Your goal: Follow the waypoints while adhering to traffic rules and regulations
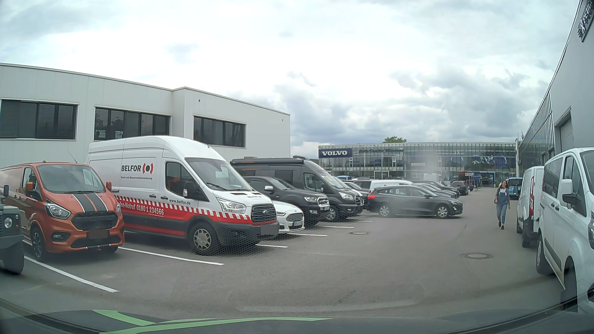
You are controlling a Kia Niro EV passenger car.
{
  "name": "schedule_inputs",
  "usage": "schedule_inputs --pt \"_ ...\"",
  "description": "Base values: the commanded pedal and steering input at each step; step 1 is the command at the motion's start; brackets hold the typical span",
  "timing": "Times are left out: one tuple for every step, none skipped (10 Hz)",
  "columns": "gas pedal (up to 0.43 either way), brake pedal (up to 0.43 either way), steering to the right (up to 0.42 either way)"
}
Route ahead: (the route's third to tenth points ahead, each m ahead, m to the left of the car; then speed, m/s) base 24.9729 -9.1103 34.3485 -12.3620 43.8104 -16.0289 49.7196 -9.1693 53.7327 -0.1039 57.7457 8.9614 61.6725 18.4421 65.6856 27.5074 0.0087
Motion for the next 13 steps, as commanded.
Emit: schedule_inputs --pt "0.0 0.506 -0.612" --pt "0.0 0.506 -0.612" --pt "0.0 0.506 -0.612" --pt "0.0 0.506 -0.612" --pt "0.0 0.512 -0.612" --pt "0.0 0.506 -0.612" --pt "0.0 0.506 -0.612" --pt "0.0 0.512 -0.612" --pt "0.0 0.506 -0.612" --pt "0.0 0.506 -0.612" --pt "0.0 0.512 -0.612" --pt "0.0 0.512 -0.612" --pt "0.0 0.512 -0.612"
